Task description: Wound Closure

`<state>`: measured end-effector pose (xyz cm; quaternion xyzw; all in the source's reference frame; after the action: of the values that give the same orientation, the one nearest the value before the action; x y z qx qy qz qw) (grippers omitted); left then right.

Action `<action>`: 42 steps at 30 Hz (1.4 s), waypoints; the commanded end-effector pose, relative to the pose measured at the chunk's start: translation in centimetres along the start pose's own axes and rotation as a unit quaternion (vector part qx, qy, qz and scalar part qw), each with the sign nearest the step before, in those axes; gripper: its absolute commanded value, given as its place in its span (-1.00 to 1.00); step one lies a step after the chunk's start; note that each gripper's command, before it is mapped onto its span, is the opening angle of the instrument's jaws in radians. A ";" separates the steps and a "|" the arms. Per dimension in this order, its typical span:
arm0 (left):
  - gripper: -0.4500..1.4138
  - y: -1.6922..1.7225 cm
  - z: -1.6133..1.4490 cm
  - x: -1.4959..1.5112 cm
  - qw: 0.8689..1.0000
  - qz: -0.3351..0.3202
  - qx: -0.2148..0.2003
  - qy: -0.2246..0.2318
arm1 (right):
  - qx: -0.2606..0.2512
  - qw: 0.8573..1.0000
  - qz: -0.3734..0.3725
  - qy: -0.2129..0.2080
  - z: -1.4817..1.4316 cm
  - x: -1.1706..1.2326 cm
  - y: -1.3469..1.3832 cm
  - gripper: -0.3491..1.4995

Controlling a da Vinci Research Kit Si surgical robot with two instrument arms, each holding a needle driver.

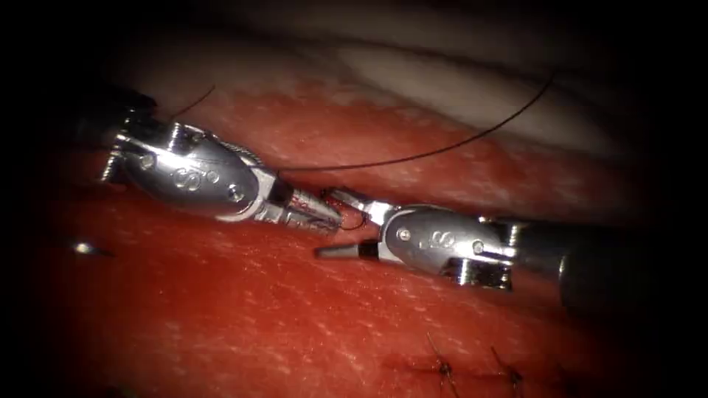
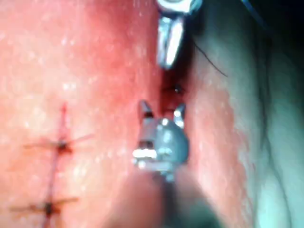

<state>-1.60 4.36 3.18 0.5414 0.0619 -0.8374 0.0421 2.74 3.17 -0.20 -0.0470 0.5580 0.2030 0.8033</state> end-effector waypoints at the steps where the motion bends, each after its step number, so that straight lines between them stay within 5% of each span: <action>1: -0.89 0.05 0.09 -0.03 1.000 -0.001 0.000 0.000 | -0.001 1.000 -0.001 0.000 0.14 0.01 0.02 0.89; 12: -0.89 0.05 0.08 -0.01 1.000 -0.001 0.000 0.000 | 0.002 1.000 -0.009 -0.002 0.36 -0.11 -0.05 0.75; 15: -0.89 0.05 0.08 -0.01 1.000 -0.001 0.000 0.000 | 0.022 1.000 -0.010 -0.006 0.34 -0.11 -0.06 0.26; 16: -0.89 0.05 0.08 0.00 1.000 -0.001 0.000 0.000 | 0.046 0.999 -0.016 -0.002 0.30 -0.12 -0.06 -0.85; 17: -0.89 0.06 0.08 0.00 1.000 -0.001 0.000 0.000 | 0.053 0.998 -0.020 -0.002 0.28 -0.13 -0.06 -1.00; 27: -0.89 0.07 0.03 0.01 1.000 -0.001 -0.001 0.001 | 0.045 0.999 -0.023 -0.006 0.10 -0.13 0.07 -1.00; 28: -0.89 0.07 -0.02 0.01 1.000 -0.001 -0.003 0.002 | 0.030 0.999 -0.020 -0.006 0.05 -0.07 0.10 0.05; 29: -0.89 0.08 -0.07 0.01 1.000 -0.002 -0.003 0.002 | 0.020 1.000 -0.022 -0.005 0.01 -0.05 0.11 0.54; 32: -0.89 0.17 -0.14 0.04 1.000 -0.001 -0.001 0.001 | 0.014 1.000 -0.009 -0.006 -0.24 0.12 0.15 0.74; 39: -0.86 0.36 -0.08 0.19 0.999 -0.033 -0.015 0.014 | -0.007 1.000 0.006 -0.005 -0.84 0.33 0.40 0.78; 41: -0.31 0.38 -0.03 0.16 0.996 -0.084 -0.018 0.018 | -0.020 1.000 0.008 -0.004 -0.96 0.30 0.49 0.78; 42: -0.25 0.40 0.01 0.12 0.992 -0.124 -0.018 0.017 | -0.023 1.000 0.007 -0.006 -0.99 0.28 0.51 0.78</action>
<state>-1.59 3.95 3.08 0.5364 0.1715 -0.8207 -0.0959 1.68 3.38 -0.78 -0.0617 0.5452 0.2245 0.8053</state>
